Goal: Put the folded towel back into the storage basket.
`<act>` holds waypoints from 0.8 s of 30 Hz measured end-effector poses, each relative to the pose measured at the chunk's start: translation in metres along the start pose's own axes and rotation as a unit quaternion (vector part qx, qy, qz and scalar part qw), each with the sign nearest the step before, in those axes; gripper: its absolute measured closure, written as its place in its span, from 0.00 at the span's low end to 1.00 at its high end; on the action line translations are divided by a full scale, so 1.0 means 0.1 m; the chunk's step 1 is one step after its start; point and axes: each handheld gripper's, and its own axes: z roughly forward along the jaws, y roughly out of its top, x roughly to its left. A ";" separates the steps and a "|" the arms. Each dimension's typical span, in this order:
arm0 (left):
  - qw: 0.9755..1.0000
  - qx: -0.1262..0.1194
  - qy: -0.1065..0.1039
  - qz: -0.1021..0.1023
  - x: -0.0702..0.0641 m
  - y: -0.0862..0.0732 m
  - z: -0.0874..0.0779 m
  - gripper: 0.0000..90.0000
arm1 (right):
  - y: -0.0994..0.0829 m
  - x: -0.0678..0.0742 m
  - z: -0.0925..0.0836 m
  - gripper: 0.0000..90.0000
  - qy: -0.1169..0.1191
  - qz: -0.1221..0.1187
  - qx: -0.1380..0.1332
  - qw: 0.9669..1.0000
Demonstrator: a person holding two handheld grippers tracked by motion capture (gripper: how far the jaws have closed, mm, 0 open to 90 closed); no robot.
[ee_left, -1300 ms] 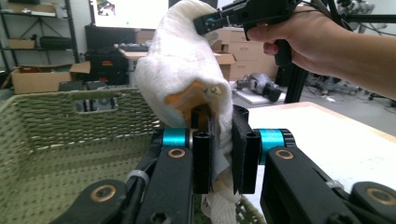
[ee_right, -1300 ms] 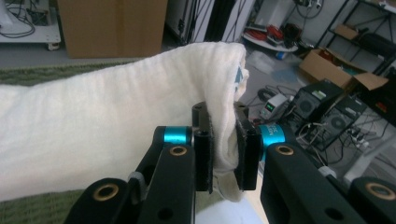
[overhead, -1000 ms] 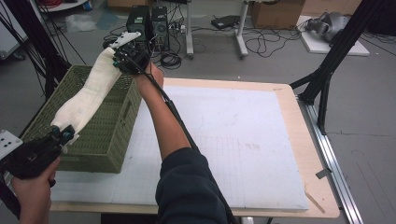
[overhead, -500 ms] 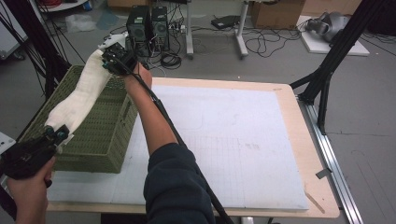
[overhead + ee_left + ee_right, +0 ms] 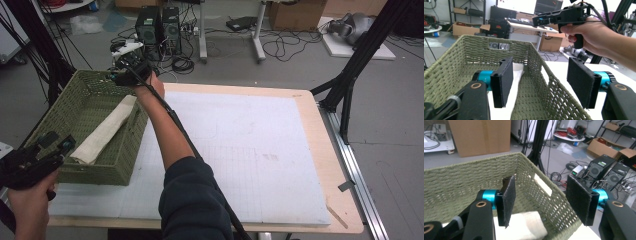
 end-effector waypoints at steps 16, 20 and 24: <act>0.999 0.014 -0.043 -0.007 -0.13 0.00 0.16 0.21 | -0.44 -0.21 -0.58 0.23 0.026 0.036 0.008 0.999; 0.998 0.015 -0.061 -0.003 -0.18 0.00 0.21 0.22 | -0.54 -0.26 -0.76 0.23 0.027 0.043 0.003 0.999; 0.996 0.020 -0.083 -0.003 -0.25 -0.02 0.28 0.22 | -0.62 -0.33 -0.92 0.21 0.030 0.047 0.004 0.998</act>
